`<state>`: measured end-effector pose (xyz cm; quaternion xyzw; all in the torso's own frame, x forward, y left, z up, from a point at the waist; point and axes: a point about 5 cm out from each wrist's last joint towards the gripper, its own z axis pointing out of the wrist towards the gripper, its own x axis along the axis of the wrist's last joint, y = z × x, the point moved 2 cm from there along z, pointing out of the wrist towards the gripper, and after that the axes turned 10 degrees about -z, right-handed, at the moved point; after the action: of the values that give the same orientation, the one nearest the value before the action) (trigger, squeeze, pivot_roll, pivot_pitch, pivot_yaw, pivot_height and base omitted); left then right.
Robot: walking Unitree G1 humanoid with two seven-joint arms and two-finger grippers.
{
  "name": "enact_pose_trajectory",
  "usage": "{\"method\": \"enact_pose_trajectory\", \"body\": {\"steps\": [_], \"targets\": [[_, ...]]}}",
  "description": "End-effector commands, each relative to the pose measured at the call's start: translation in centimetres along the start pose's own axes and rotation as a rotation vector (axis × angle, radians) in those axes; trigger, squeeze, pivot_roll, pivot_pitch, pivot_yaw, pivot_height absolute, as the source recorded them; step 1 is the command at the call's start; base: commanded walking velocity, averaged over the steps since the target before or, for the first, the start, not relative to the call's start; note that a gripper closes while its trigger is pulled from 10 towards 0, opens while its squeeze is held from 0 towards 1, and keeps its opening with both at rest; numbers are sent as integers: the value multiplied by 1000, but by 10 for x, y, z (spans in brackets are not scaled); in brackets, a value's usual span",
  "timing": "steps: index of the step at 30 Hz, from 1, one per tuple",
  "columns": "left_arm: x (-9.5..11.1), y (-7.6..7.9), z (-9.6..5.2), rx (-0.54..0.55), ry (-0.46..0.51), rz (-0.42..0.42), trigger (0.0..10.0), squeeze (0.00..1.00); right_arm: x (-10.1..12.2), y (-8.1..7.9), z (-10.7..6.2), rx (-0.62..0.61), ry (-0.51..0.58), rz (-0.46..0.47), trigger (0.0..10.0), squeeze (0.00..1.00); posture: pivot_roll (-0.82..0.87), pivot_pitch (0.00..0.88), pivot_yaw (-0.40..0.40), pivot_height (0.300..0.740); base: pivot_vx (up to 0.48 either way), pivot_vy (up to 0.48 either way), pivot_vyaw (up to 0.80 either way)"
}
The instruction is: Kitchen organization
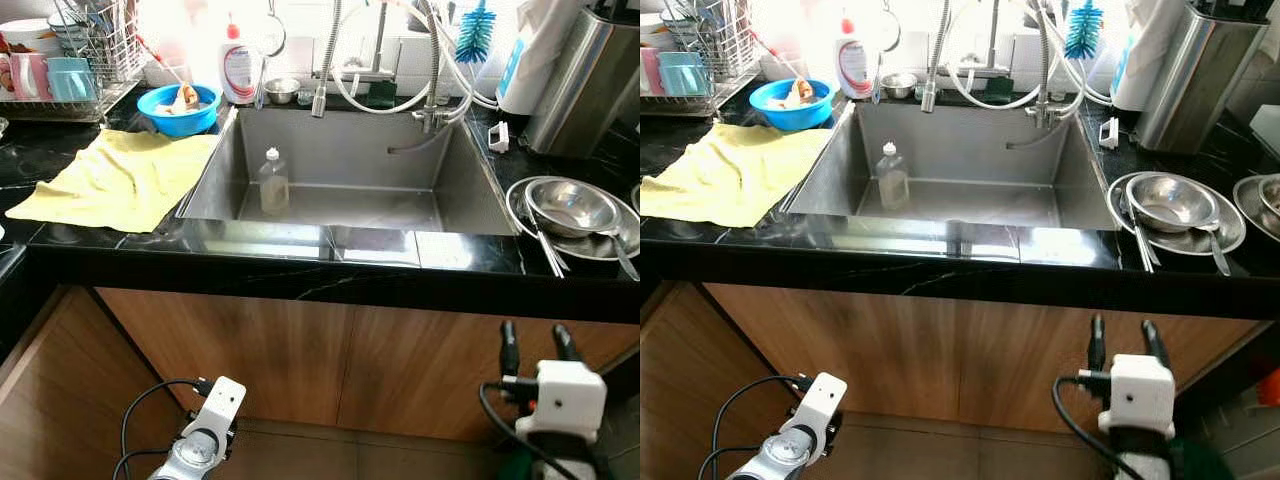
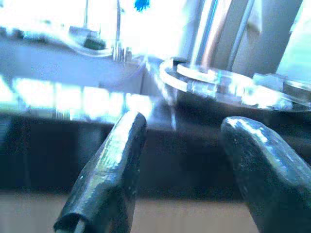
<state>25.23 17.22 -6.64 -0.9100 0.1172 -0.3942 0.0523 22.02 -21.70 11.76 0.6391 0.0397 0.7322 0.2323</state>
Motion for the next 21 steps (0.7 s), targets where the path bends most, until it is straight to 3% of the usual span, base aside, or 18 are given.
{"method": "enact_pose_trajectory", "body": {"steps": [1, 5, 7, 10, 21], "targets": [[-10, 1, -2, -5, -35, 7, 10000, 0, 7, 5, 6, -32, -10, 57, 10000, 1000, -102, 0, -7, 740, 0, 0, 0], [-11, 1, -2, -4, -38, 6, 10000, 0, 11, 1, 18, -52, -27, 184, 10000, 1000, -95, 0, -11, 740, 0, 0, 0], [-12, 1, -3, -3, -38, 5, 10000, 0, 15, -5, 27, -47, -42, 267, 10000, 0, -92, 0, -12, 740, 0, 0, 0], [-12, 1, -3, -1, -38, 2, 10000, 0, 21, -8, 34, -45, -42, 329, 10000, 0, -85, 0, -13, 740, 0, 0, 0], [-11, -3, -2, 11, -36, -6, 10000, 0, 19, -6, 34, -38, -81, 379, 10000, 0, -85, 0, -12, 740, 0, 0, 0]]}}
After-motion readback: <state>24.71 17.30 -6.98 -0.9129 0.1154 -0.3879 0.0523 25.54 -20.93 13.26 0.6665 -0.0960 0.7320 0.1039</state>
